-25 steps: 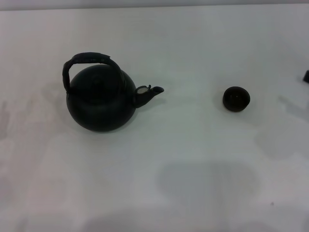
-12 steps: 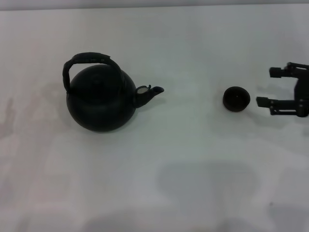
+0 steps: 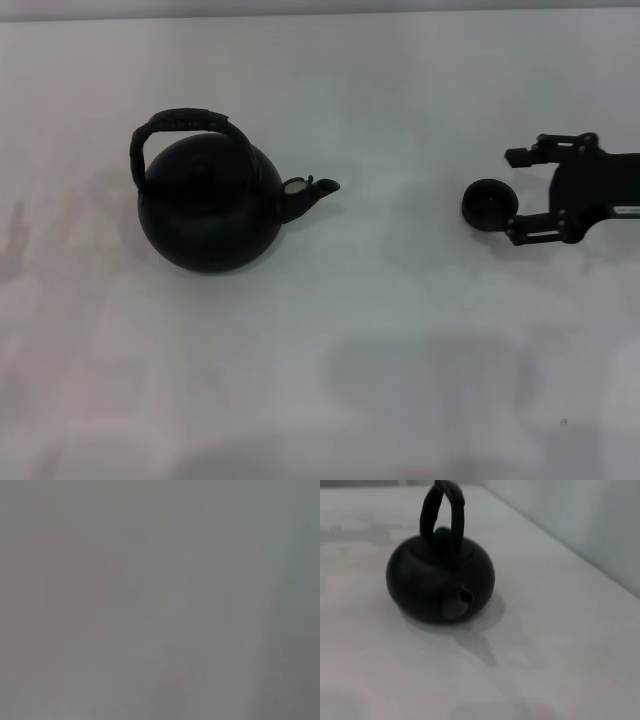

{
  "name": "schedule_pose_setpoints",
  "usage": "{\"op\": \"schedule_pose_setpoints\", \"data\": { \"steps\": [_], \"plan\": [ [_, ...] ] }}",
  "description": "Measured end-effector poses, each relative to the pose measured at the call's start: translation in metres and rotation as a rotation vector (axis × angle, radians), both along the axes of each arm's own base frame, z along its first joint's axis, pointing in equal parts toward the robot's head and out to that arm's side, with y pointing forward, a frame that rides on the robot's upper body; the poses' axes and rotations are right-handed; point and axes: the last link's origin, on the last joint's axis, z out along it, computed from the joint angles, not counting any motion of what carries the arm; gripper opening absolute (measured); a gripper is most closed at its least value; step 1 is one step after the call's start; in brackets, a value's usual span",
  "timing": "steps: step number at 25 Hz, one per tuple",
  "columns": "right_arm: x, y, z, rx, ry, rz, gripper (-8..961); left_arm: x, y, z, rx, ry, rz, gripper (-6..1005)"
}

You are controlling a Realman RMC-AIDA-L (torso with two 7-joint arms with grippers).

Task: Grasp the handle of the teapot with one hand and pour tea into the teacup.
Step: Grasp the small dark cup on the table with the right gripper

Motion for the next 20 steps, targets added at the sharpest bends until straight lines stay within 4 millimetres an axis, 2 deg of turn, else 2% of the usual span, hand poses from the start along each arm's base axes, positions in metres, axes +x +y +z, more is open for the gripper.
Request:
{"op": "schedule_pose_setpoints", "data": {
  "steps": [10,20],
  "plan": [
    [-0.009,0.019,-0.014,-0.008,-0.137,0.032,860,-0.001,-0.001,0.001,-0.004,0.006,0.0,578],
    [-0.008,0.022,-0.021,-0.049,-0.218,0.005,860,0.0,0.001,0.001,-0.004,0.006,-0.004,577]
  ]
}}
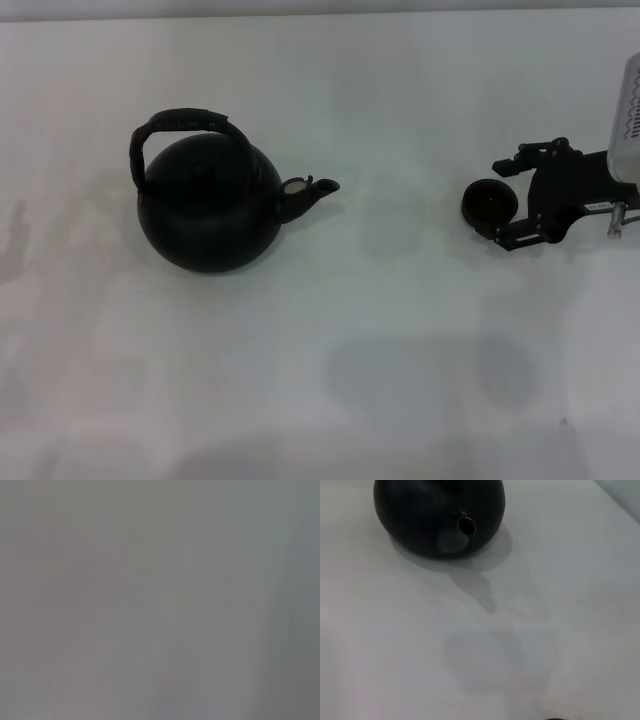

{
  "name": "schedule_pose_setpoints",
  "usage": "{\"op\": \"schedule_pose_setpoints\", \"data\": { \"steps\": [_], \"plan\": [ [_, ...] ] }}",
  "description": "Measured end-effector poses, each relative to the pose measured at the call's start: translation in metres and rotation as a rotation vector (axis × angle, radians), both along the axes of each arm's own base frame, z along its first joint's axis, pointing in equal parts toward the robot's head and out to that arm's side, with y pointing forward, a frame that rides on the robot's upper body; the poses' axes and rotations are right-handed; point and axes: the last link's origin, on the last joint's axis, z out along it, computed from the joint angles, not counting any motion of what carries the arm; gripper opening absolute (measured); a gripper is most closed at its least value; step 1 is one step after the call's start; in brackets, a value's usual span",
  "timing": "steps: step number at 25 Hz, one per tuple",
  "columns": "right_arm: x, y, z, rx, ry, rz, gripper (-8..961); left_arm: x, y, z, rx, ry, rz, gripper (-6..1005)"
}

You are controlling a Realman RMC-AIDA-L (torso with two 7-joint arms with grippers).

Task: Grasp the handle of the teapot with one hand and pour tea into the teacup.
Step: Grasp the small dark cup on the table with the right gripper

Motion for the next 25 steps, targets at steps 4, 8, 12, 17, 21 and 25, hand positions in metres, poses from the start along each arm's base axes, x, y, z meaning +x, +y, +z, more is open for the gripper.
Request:
{"op": "schedule_pose_setpoints", "data": {
  "steps": [4,8,12,17,21,25],
  "plan": [
    [-0.002,0.003,0.001,0.014,0.0,0.006,861,-0.001,-0.001,0.0,0.0,0.001,0.002,577],
    [-0.001,0.005,0.001,0.03,-0.002,0.005,861,-0.001,-0.002,0.0,0.0,0.001,0.004,577],
    [-0.002,0.005,-0.001,0.028,-0.006,0.008,862,-0.001,-0.002,0.0,0.001,0.0,0.002,577],
    [-0.002,0.007,-0.007,0.005,-0.001,-0.015,864,-0.001,-0.003,0.0,0.001,0.0,0.003,577],
    [-0.001,0.008,-0.011,-0.008,0.0,-0.026,865,-0.001,-0.003,0.0,0.001,0.001,0.004,577],
    [-0.003,0.008,-0.011,-0.007,0.007,-0.024,865,-0.002,-0.005,0.0,0.002,0.001,0.008,577]
  ]
}}
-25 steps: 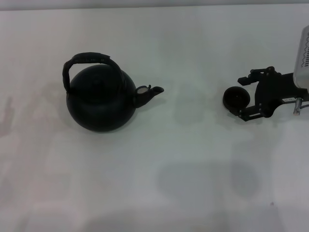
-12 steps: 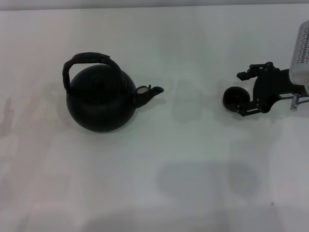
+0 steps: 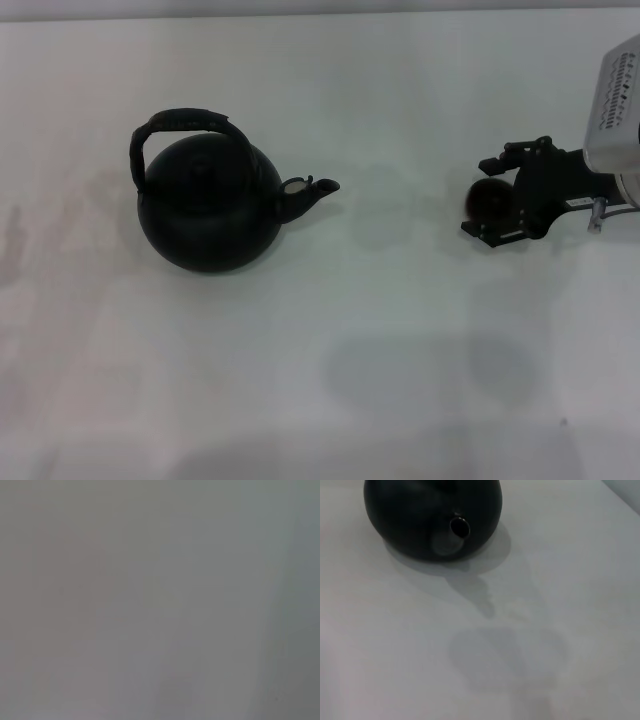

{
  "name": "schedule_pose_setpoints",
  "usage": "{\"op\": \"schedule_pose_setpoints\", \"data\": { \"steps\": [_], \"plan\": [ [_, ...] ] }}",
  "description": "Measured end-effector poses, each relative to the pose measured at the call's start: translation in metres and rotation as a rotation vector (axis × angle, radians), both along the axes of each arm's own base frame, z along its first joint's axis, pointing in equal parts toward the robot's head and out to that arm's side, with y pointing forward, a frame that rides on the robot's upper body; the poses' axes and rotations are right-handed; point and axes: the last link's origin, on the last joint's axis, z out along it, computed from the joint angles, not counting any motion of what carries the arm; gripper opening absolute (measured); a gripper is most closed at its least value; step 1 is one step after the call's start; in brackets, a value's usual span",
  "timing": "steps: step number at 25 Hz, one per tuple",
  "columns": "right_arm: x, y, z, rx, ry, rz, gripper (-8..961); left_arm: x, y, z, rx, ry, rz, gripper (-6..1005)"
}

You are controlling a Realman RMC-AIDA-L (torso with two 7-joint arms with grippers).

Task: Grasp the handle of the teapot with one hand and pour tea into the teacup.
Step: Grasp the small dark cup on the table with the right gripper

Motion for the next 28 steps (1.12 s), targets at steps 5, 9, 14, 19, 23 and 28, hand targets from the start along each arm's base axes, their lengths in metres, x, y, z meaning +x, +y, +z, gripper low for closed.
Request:
{"op": "schedule_pose_setpoints", "data": {
  "steps": [5,9,14,19,23,28],
  "plan": [
    [-0.002,0.001,0.002,0.009,0.004,0.008,865,0.0,-0.001,0.0,0.0,0.0,0.002,577],
    [-0.003,0.001,0.002,0.01,0.005,0.008,864,0.0,-0.001,0.0,0.0,0.0,0.002,577],
    [0.0,0.001,0.002,0.016,0.003,0.003,865,0.0,-0.001,0.0,0.0,0.001,0.001,577],
    [0.003,0.003,0.002,0.03,-0.01,0.0,865,0.0,0.0,0.0,0.0,0.003,-0.002,577],
    [0.005,0.005,0.001,0.041,-0.019,-0.005,865,0.0,0.0,0.0,0.001,0.011,-0.001,576],
    [0.007,0.005,0.001,0.038,-0.033,-0.017,865,0.0,0.0,0.0,0.002,0.015,-0.001,576]
  ]
}}
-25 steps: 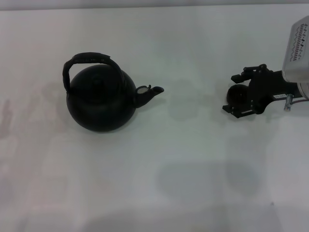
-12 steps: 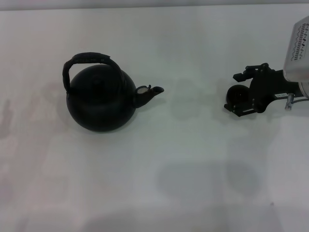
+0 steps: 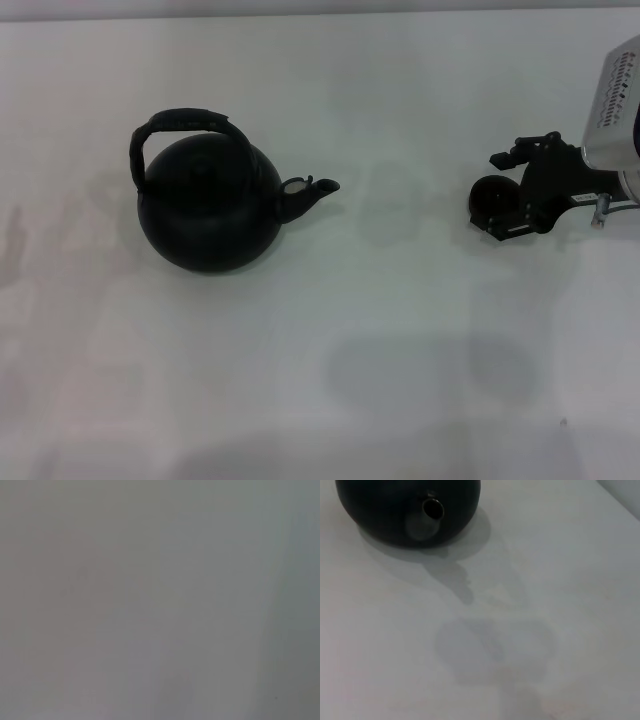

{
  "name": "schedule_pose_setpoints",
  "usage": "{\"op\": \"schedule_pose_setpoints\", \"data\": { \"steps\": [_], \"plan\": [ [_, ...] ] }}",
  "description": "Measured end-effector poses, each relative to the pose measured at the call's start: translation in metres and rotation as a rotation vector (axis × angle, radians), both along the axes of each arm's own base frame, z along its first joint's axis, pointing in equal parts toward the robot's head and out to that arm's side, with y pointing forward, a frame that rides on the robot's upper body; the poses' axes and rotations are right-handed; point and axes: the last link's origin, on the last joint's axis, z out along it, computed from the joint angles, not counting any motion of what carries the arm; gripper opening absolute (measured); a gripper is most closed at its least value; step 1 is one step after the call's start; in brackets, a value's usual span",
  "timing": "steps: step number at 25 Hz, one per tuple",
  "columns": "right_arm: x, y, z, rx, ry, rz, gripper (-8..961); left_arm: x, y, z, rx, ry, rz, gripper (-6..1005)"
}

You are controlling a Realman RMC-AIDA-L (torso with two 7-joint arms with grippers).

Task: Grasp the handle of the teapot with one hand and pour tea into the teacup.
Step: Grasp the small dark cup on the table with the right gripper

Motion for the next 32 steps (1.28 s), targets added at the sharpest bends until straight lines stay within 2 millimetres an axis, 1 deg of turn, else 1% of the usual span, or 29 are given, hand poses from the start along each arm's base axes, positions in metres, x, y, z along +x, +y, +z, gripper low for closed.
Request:
{"op": "schedule_pose_setpoints", "data": {
  "steps": [11,22,32],
  "plan": [
    [0.001,0.0,0.0,0.004,-0.004,-0.009,864,0.001,0.002,0.0,0.001,0.0,-0.006,576],
    [0.011,0.0,-0.001,0.009,-0.042,-0.024,856,0.001,0.001,0.0,0.001,0.0,-0.003,575],
    [0.01,-0.002,-0.002,-0.011,-0.038,-0.019,776,0.001,0.002,0.0,0.001,0.0,-0.007,569]
  ]
}}
